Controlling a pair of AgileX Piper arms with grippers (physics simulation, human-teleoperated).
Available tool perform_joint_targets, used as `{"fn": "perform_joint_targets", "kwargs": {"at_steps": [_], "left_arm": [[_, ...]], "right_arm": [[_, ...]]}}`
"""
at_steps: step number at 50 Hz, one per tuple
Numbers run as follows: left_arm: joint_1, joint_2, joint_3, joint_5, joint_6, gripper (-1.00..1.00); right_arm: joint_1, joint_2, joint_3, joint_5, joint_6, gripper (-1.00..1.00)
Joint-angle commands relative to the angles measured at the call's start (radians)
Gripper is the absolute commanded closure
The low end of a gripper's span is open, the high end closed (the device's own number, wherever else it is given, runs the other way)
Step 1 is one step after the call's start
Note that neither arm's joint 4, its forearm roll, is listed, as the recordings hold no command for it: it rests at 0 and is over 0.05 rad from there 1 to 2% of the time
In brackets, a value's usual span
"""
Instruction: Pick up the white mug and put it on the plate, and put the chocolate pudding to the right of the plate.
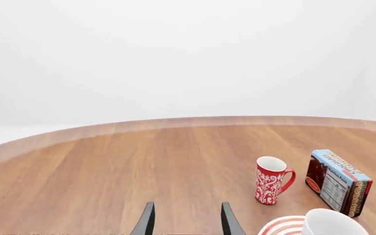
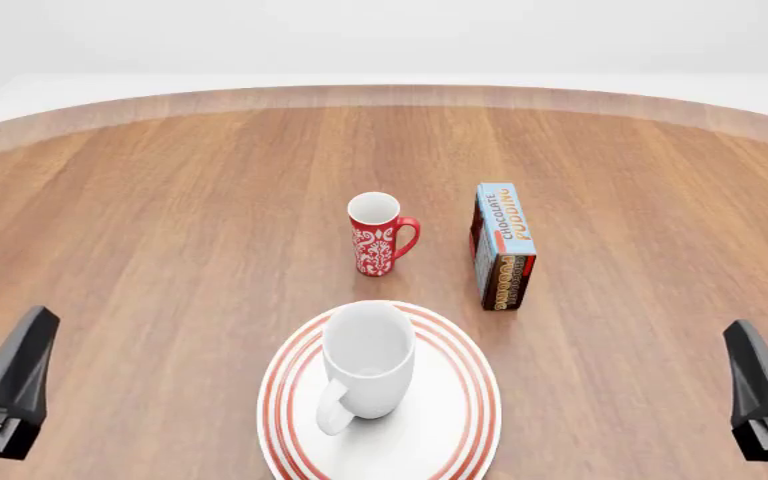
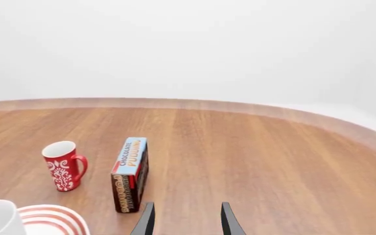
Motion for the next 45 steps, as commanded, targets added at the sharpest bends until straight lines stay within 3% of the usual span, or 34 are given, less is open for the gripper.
{"fn": "perform_joint_targets", "kwargs": {"at_steps": [1,10,12,15,21,33,45], "left_arm": [[-0.001,-0.013,0.008,0.004,0.000,-1.00],[0.000,-0.036,0.007,0.022,-0.017,-1.00],[-0.003,-0.049,0.007,0.029,-0.016,-1.00],[-0.005,-0.051,0.007,0.029,-0.015,-1.00],[-0.004,-0.054,0.007,0.030,-0.012,-1.00],[-0.018,-0.059,0.007,0.032,-0.016,-1.00],[-0.026,-0.058,0.007,0.032,-0.024,-1.00]], "right_arm": [[-0.017,-0.002,-0.002,0.001,-0.029,-1.00],[-0.036,-0.002,-0.065,0.046,-0.051,-1.00],[-0.006,0.016,-0.092,0.050,-0.088,-1.00],[0.014,0.042,-0.120,0.045,-0.099,-1.00],[0.044,0.104,-0.149,0.013,-0.129,-1.00],[0.107,0.286,-0.226,-0.072,-0.135,-1.00],[0.179,0.502,-0.363,-0.126,-0.159,-1.00]]}}
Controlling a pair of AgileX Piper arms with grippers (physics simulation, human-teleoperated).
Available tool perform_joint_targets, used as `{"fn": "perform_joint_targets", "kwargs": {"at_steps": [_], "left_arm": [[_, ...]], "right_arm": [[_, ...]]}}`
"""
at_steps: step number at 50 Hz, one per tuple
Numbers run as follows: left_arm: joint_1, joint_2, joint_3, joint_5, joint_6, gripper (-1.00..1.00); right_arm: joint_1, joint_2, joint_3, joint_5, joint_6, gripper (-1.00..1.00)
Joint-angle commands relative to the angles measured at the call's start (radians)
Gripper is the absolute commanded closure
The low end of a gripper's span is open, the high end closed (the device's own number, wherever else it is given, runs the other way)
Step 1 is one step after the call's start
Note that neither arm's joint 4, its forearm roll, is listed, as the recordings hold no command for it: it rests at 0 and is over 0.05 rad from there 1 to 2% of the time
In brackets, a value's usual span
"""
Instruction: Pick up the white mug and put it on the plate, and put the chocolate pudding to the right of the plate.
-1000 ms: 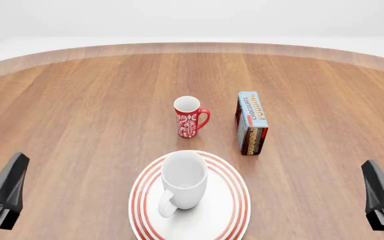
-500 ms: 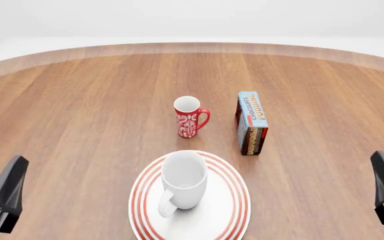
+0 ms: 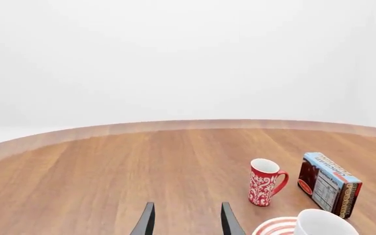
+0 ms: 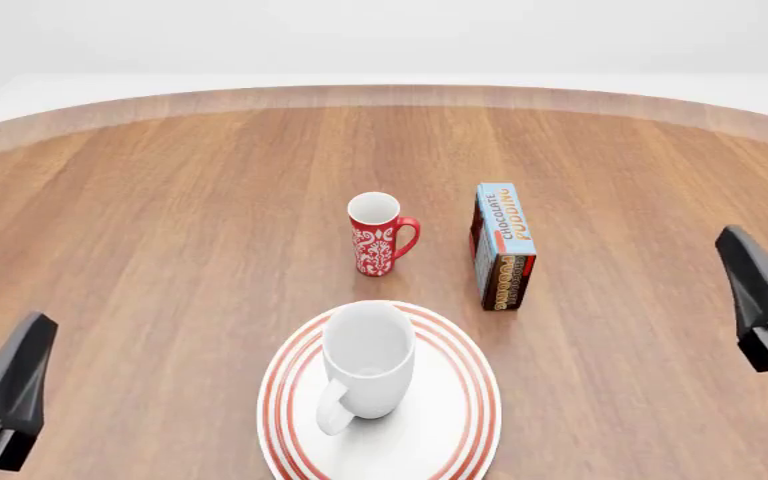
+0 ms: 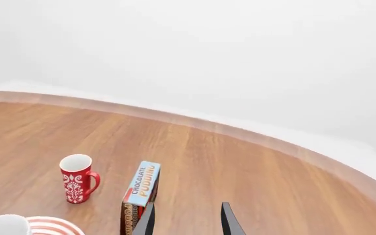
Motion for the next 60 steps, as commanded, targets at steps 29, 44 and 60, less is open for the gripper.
{"fn": "perform_joint_targets", "kwargs": {"at_steps": [29,44,60], "left_arm": [[-0.008,0.001,0.000,0.001,-0.013,-1.00],[-0.008,0.000,0.000,0.002,-0.019,-1.00],[-0.007,0.003,0.000,0.000,-0.027,-1.00]], "right_arm": [[0.143,0.516,-0.379,-0.034,-0.046,-1.00],[0.128,0.629,-0.490,0.029,0.014,-1.00],[0.105,0.743,-0.591,0.086,0.086,-1.00]]}}
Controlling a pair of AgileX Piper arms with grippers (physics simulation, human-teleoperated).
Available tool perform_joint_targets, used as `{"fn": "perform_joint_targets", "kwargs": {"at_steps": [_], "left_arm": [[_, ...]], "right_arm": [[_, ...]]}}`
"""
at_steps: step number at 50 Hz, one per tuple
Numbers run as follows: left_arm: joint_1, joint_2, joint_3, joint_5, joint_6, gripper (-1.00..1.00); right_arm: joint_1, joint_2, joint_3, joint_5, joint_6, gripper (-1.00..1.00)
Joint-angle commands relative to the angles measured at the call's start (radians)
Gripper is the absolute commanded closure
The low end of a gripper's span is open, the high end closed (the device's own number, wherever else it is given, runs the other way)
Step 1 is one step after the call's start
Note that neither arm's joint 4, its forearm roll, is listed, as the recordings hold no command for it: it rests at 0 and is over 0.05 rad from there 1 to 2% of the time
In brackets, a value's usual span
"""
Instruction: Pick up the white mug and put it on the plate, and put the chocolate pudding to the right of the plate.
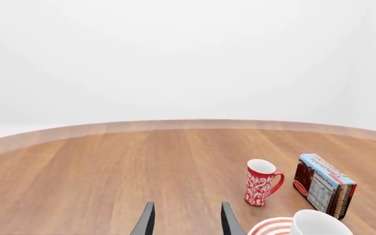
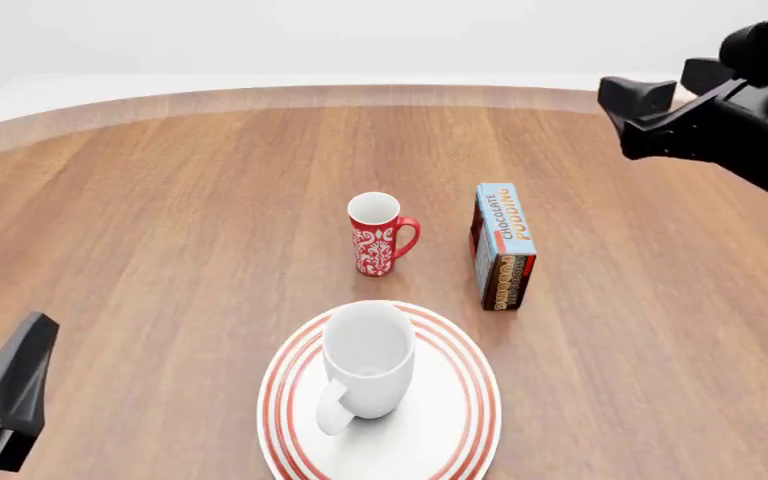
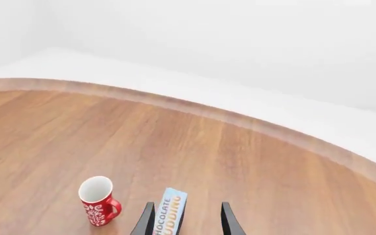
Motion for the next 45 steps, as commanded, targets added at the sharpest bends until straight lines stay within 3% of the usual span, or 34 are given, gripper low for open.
{"fn": "perform_joint_targets", "kwargs": {"at_steps": [1,7,13,18,28,45], "left_arm": [[0.001,0.001,0.000,-0.001,-0.007,-1.00],[0.002,0.002,0.000,-0.001,-0.009,-1.00],[0.003,0.000,0.000,0.000,-0.013,-1.00],[0.006,-0.001,0.000,0.001,-0.021,-1.00],[0.007,0.001,0.000,-0.001,-0.032,-1.00],[0.005,-0.001,0.000,0.000,-0.034,-1.00]], "right_arm": [[-0.010,0.085,-0.074,0.035,0.044,-1.00],[-0.006,0.134,-0.114,0.055,0.106,-1.00],[-0.012,0.170,-0.132,0.057,0.129,-1.00],[-0.029,0.213,-0.150,0.070,0.203,-1.00],[-0.018,0.254,-0.173,0.083,0.259,-1.00],[-0.039,0.286,-0.187,0.088,0.298,-1.00]]}}
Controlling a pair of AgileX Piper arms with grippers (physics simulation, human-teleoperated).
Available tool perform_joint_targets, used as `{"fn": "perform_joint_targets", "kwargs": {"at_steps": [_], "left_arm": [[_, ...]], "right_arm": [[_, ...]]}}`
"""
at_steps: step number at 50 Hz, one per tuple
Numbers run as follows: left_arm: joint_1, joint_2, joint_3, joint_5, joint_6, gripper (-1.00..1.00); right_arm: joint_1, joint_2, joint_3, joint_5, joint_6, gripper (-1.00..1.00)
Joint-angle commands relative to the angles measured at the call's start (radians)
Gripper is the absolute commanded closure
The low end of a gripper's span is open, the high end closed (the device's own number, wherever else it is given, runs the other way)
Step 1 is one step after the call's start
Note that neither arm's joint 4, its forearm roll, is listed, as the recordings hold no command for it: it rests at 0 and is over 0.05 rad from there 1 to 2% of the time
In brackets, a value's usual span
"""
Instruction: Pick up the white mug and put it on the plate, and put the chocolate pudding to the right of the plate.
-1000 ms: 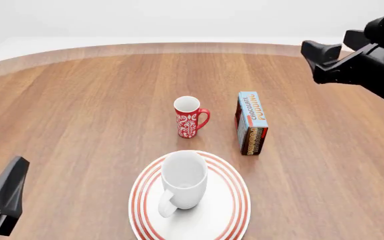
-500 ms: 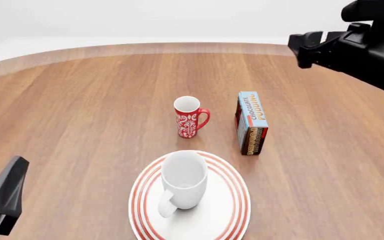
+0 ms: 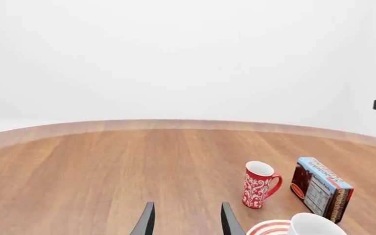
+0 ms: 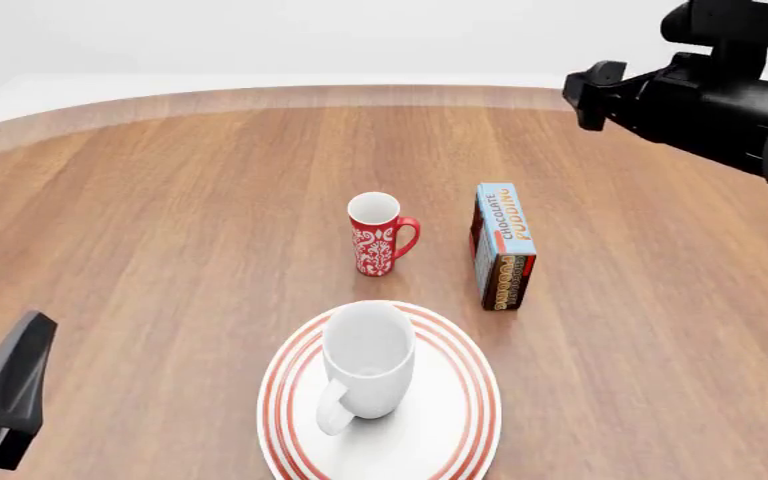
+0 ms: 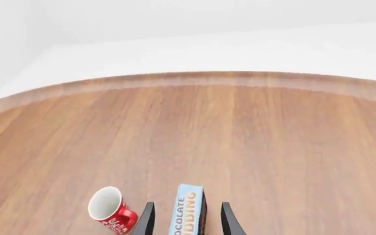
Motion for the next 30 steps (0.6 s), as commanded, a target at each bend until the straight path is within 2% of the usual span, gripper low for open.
{"fn": "perform_joint_targets", "kwargs": {"at_steps": [1,15,30], "left_arm": [[-0.001,-0.001,0.000,0.000,-0.001,-1.00],[-0.004,-0.001,0.000,0.001,-0.002,-1.00],[-0.003,-0.001,0.000,0.001,-0.011,-1.00]], "right_arm": [[-0.010,0.032,-0.007,-0.002,0.036,-1.00],[-0.033,0.090,-0.009,-0.024,0.079,-1.00],[-0.017,0.163,-0.017,-0.052,0.080,-1.00]]}}
